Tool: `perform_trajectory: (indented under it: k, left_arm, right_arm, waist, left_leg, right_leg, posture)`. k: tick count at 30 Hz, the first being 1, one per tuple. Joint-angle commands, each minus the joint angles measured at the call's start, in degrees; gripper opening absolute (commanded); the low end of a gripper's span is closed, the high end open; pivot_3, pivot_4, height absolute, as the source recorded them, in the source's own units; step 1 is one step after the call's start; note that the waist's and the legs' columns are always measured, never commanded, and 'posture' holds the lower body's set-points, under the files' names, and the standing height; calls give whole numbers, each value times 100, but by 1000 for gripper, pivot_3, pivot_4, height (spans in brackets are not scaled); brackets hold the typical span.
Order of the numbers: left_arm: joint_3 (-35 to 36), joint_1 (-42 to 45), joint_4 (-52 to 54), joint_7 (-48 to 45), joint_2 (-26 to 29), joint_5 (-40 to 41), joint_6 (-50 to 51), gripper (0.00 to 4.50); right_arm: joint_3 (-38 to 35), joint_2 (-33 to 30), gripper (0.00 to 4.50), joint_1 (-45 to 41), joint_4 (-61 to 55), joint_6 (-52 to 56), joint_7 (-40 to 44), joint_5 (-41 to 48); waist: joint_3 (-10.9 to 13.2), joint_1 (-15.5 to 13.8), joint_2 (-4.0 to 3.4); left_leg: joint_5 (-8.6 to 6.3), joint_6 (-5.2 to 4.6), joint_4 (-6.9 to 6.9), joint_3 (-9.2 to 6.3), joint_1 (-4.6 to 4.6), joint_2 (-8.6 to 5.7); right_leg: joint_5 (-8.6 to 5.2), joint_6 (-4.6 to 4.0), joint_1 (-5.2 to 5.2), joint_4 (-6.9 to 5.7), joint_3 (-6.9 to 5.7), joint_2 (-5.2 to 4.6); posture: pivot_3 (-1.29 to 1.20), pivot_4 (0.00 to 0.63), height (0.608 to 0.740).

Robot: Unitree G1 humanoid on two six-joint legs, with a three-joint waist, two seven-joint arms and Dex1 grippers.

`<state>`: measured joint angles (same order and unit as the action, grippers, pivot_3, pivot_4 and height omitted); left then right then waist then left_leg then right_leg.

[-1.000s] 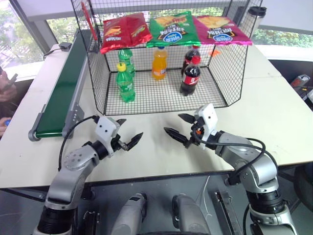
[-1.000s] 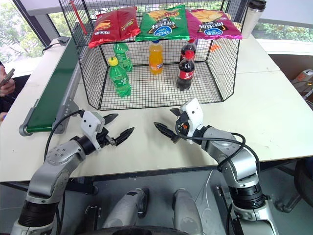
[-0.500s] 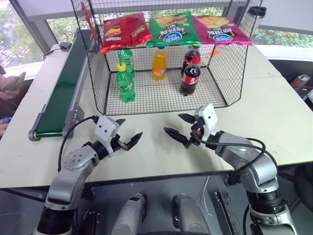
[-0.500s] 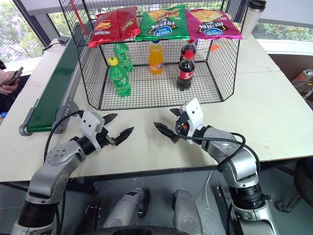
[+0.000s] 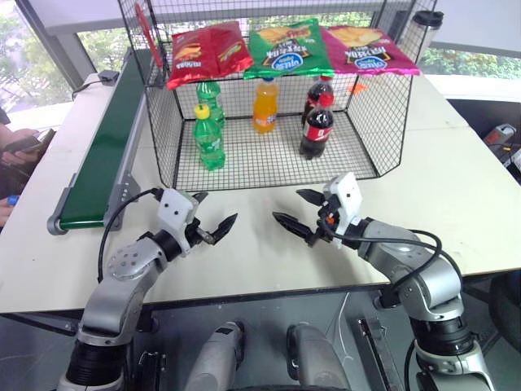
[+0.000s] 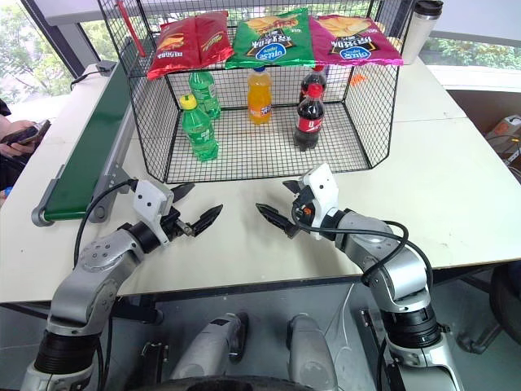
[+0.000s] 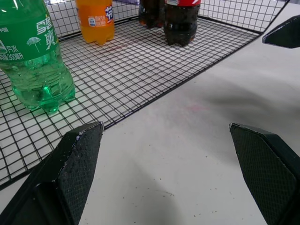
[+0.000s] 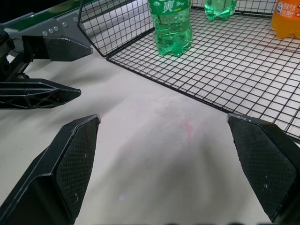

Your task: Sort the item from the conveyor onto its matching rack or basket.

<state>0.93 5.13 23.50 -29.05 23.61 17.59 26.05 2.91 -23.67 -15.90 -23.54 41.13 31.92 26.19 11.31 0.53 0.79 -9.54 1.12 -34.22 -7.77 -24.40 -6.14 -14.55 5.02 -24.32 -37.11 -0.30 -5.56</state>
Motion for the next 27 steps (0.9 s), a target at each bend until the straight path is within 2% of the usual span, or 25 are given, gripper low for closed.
perform_trajectory:
  k: [1, 7, 12, 18, 24, 27]
  left_arm:
    - [96, 52, 138, 35, 35, 27, -34, 4500]
    - [148, 11, 237, 104, 62, 22, -19, 4500]
    - [603, -21, 601, 326, 138, 265, 305, 4500]
    - [1581, 37, 800, 884, 53, 834, 926, 4500]
    - [2996, -36, 570, 1000, 549, 1326, 1259, 4500]
    - [3426, -60, 370, 964, 748, 1581, 1412, 4500]
  right_arm:
    - [-14, -5, 4484, -30, -288, -6, 22, 117]
    - [-3, -30, 4484, -39, -332, 10, 68, 142]
    - [-7, -126, 4484, -150, -451, 71, 283, 305]
    - [-51, -282, 4484, -267, -567, 80, 634, 607]
    - [-12, -186, 4484, -969, -647, 256, 718, 962]
    - [30, -166, 4484, -1243, -626, 321, 754, 1083]
  waist:
    - [0, 0, 0]
    - [0, -1, 0]
    - [0, 7, 0]
    - [0, 6, 0]
    - [0, 19, 1]
    - [0, 12, 1]
  left_leg:
    - [0, 0, 0, 0, 0, 0]
    - [0, 0, 0, 0, 0, 0]
    - [0, 0, 0, 0, 0, 1]
    - [0, 0, 0, -1, 0, 1]
    - [0, 0, 0, -1, 1, 4]
    - [0, 1, 0, -1, 1, 5]
  right_leg:
    - [0, 0, 0, 0, 0, 0]
    - [2, 3, 0, 0, 0, 0]
    - [3, 5, 0, 0, 0, 0]
    - [4, 10, 0, 0, -1, 1]
    - [7, 11, -2, -1, -1, 3]
    - [5, 8, -4, -2, -1, 4]
  posture:
    - [0, 150, 739]
    - [0, 150, 739]
    - [0, 150, 739]
    - [0, 150, 739]
    - [0, 150, 739]
    - [0, 150, 739]
